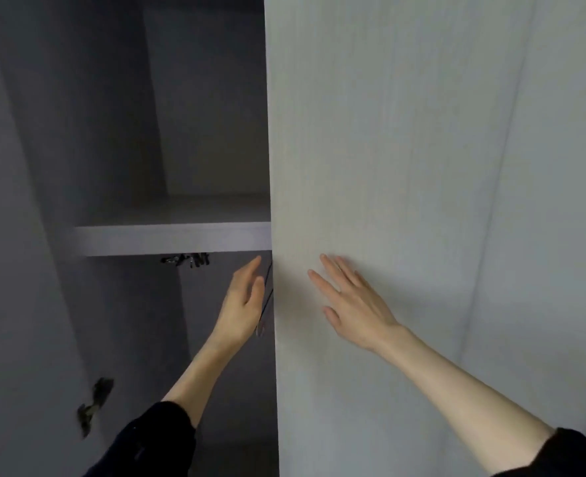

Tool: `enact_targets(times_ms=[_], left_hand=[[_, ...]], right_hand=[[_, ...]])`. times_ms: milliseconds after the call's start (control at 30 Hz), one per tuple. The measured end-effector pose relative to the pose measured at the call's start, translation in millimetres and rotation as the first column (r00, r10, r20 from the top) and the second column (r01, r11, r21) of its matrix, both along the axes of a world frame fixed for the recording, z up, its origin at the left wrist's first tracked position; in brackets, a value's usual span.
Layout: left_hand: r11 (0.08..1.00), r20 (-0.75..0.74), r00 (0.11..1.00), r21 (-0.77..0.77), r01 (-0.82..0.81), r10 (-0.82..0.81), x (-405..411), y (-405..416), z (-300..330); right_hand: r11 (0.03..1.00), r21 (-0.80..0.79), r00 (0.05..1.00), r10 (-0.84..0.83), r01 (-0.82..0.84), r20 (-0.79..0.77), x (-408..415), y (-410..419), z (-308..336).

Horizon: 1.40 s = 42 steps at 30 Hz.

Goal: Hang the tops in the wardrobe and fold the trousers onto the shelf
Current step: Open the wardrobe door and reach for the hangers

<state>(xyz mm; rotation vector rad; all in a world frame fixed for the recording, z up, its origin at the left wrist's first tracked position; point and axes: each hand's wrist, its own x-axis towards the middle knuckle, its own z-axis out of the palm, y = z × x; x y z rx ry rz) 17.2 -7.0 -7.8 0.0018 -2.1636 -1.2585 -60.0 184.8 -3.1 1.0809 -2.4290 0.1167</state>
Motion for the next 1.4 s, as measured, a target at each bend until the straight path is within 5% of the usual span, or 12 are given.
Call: enact_targets(times_ms=[233, 367, 633, 1067, 1400], left_hand=[[0.912, -0.033, 0.945, 0.255, 0.321, -0.324, -33.5, -10.8, 43.3], [0.839, -0.001, 0.939, 0.448, 0.309, -0.345, -30.9, -18.1, 51.2], [0.772, 0.0, 0.884, 0.488, 0.407, -0.467, 15.5, -6.7, 48.5], [0.686, 0.122, 0.701, 0.377, 0.622, -0.702, 136.6, 113.6, 59.2], [0.581, 0.297, 0.516, 0.201, 0.789, -0.804, 152.9, 253.5, 68.6]], right_hand=[[0.997, -0.052, 0.998, -0.048, 0.05, 0.049, -5.9, -6.3, -3.4], [0.993, -0.081, 0.984, -0.077, 0.091, 0.163, 12.8, -0.4, -2.8], [0.853, -0.505, 0.922, 0.083, 0.129, 0.377, 74.8, 26.8, -3.7], [0.736, -0.613, 0.855, 0.092, 0.287, 0.51, 217.8, 97.7, -10.3], [0.472, -0.705, 0.821, -0.076, 0.529, 0.565, 268.9, 202.1, -3.1]])
